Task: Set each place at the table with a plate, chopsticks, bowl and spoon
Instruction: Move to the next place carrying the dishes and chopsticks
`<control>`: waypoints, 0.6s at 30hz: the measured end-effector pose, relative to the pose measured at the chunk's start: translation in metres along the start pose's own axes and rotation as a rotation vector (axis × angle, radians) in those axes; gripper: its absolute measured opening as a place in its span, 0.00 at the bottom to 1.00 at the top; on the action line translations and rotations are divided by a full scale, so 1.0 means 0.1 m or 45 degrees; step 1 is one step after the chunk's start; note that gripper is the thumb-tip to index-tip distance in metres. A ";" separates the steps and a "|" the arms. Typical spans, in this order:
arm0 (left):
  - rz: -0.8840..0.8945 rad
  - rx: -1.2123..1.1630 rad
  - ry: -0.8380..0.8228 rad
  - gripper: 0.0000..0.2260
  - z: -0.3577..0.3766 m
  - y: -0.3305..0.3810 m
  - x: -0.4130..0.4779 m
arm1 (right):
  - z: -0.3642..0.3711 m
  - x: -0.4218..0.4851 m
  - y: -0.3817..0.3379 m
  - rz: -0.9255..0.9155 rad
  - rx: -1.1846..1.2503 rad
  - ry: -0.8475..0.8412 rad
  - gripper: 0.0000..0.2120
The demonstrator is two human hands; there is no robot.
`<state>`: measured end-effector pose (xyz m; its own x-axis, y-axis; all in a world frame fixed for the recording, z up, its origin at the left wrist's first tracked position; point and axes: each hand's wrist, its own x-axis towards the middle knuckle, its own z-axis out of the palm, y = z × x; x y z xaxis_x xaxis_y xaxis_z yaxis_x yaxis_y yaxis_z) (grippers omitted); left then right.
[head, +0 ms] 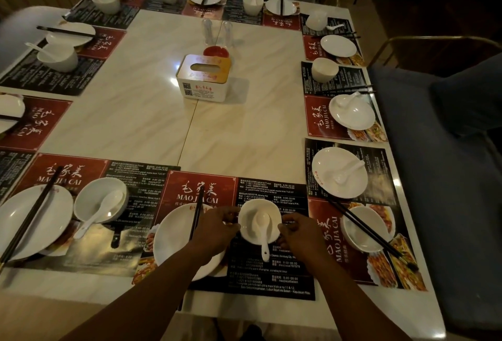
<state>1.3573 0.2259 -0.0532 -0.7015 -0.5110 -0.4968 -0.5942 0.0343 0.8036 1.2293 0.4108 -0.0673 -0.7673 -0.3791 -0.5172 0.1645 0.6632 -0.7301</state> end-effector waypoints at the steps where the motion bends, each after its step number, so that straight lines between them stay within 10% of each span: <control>1: -0.002 0.000 0.000 0.18 0.00 0.00 0.00 | 0.00 0.00 0.00 0.000 -0.005 0.000 0.08; 18: 0.475 0.257 0.223 0.09 0.44 0.67 0.26 | -1.16 -0.28 0.13 -0.229 -0.327 0.244 0.04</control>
<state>1.2814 0.2525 -0.0266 -0.8152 -0.5688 -0.1089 -0.3906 0.4012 0.8286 1.1813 0.5047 -0.0102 -0.8758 -0.3930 -0.2800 -0.1261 0.7465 -0.6533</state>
